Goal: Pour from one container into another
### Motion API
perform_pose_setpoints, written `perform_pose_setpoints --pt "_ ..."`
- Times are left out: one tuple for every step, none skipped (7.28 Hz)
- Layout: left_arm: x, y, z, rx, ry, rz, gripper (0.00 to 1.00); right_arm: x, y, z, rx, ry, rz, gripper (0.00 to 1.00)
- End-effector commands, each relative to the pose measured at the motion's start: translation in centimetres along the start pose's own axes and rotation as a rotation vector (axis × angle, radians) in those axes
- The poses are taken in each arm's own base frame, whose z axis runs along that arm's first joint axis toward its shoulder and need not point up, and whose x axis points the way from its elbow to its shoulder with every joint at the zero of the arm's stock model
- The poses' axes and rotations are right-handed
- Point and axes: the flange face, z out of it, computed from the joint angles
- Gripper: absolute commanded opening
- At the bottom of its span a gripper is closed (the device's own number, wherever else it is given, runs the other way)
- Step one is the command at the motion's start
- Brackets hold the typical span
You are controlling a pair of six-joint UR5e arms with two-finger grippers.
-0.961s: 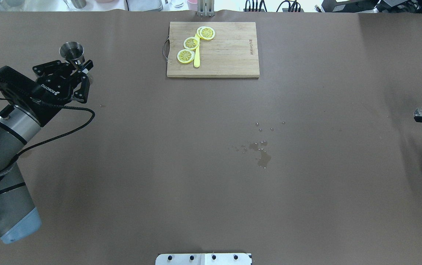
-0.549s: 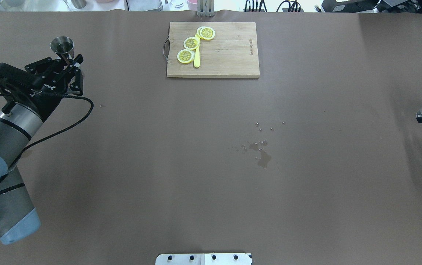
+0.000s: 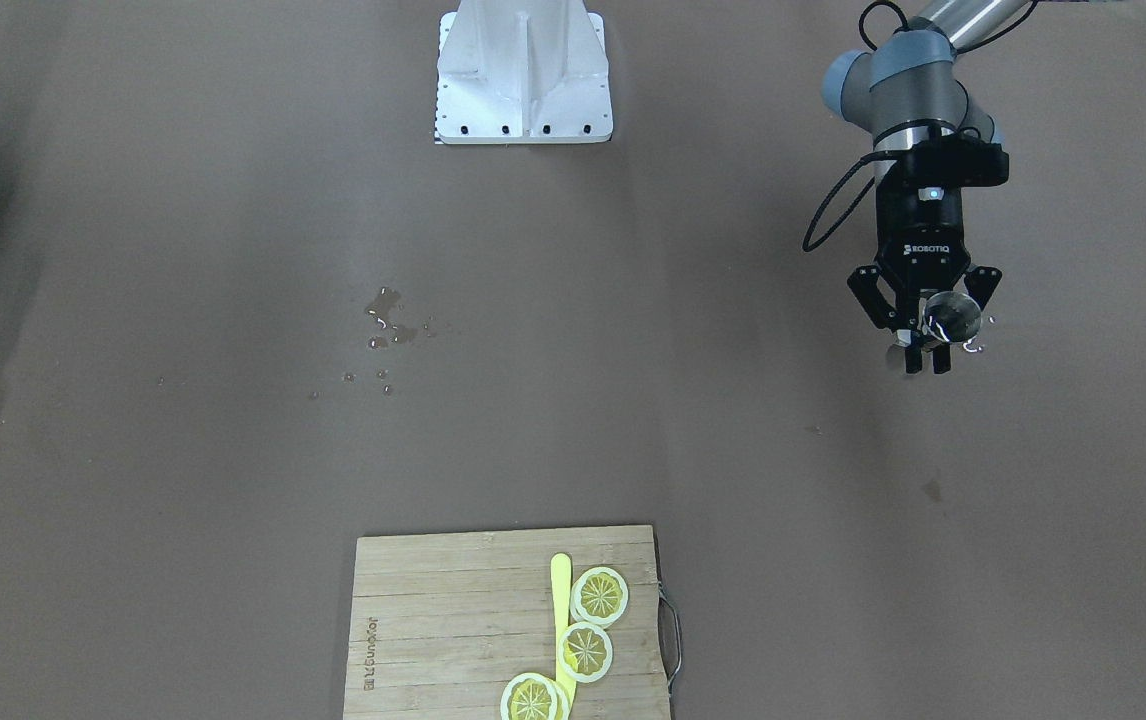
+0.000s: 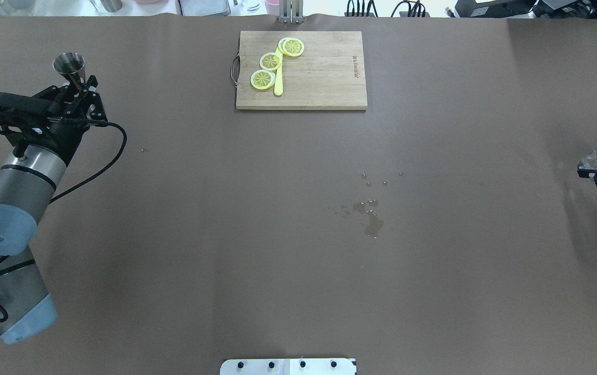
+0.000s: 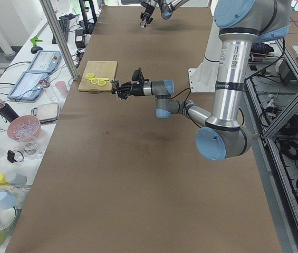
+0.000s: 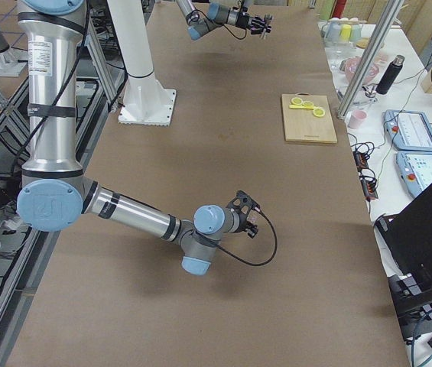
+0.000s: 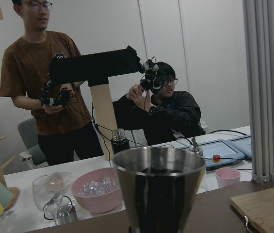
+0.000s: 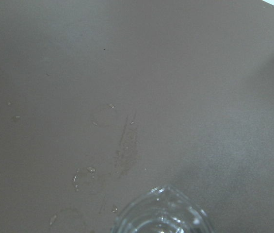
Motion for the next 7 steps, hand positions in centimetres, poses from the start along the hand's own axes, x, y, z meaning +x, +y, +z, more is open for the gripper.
perform_pose_setpoints --pt "-1.2 3.3 1.6 -0.005 -0.077 -0.062 0.0 -0.8 0.1 0.5 -0.005 -0.031 -0.009 0.0" --pt "-2.2 5.1 2.7 0.023 -0.141 -0.039 0.0 -1.1 0.1 0.9 -0.007 -0.039 -0.013 0.0" --pt "-2.7 6.3 3.3 0.032 -0.169 -0.075 0.0 -1.2 0.3 1.0 -0.012 -0.044 -0.013 0.0" --pt "-3.0 7.1 3.6 0.028 -0.178 -0.106 0.0 -1.3 0.7 1.3 -0.021 -0.047 -0.012 0.0" --pt "-2.9 7.2 3.7 0.028 -0.183 -0.142 0.0 -1.3 0.9 1.3 -0.023 -0.048 -0.012 0.0" --pt "-2.6 7.5 3.9 0.018 -0.201 -0.173 0.0 -1.3 1.4 1.5 -0.034 -0.048 -0.008 0.0" --pt "-1.9 7.6 4.5 0.007 -0.225 -0.198 0.0 -1.1 1.9 1.9 -0.032 -0.051 -0.012 0.0"
